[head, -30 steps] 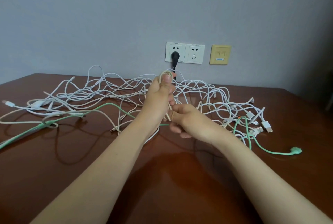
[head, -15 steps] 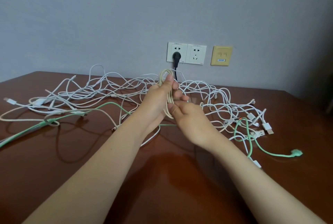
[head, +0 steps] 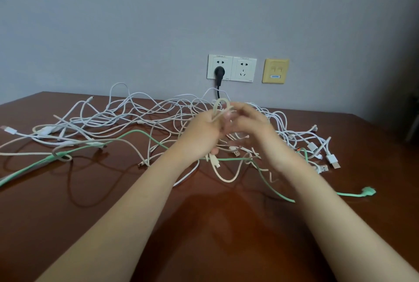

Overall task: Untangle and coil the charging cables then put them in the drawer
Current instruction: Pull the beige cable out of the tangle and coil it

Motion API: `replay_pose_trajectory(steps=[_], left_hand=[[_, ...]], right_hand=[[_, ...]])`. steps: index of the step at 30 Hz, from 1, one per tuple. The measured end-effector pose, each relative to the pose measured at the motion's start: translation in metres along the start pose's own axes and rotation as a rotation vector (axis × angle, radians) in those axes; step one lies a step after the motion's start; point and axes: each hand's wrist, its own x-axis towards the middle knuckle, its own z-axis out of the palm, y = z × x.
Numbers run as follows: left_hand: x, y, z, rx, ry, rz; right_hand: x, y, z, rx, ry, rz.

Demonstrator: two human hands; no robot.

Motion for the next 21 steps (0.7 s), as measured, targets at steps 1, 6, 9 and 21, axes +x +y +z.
replay_pose_trajectory(steps=[1,6,9,21], left_hand=[[-0.001,0.0,0.001,0.038,-0.017,-0.015],[-0.004,0.001,0.004,0.127,-0.066,-0.036],[-0.004,0.0,0.005,0.153,-0.072,-0.039],[-0.007,0.007,0.005,-0.304,-0.262,-0.256]], right_hand=[[0.0,-0.001,-0.004,0.038,-0.031,-0.034],[0.001,-0.002,-0.004,0.066,0.118,-0.211],[0.004,0.001,-0.001,0.036,0.208,-0.233],[0.008,0.004,0.003,0.079,0.288,-0.081]])
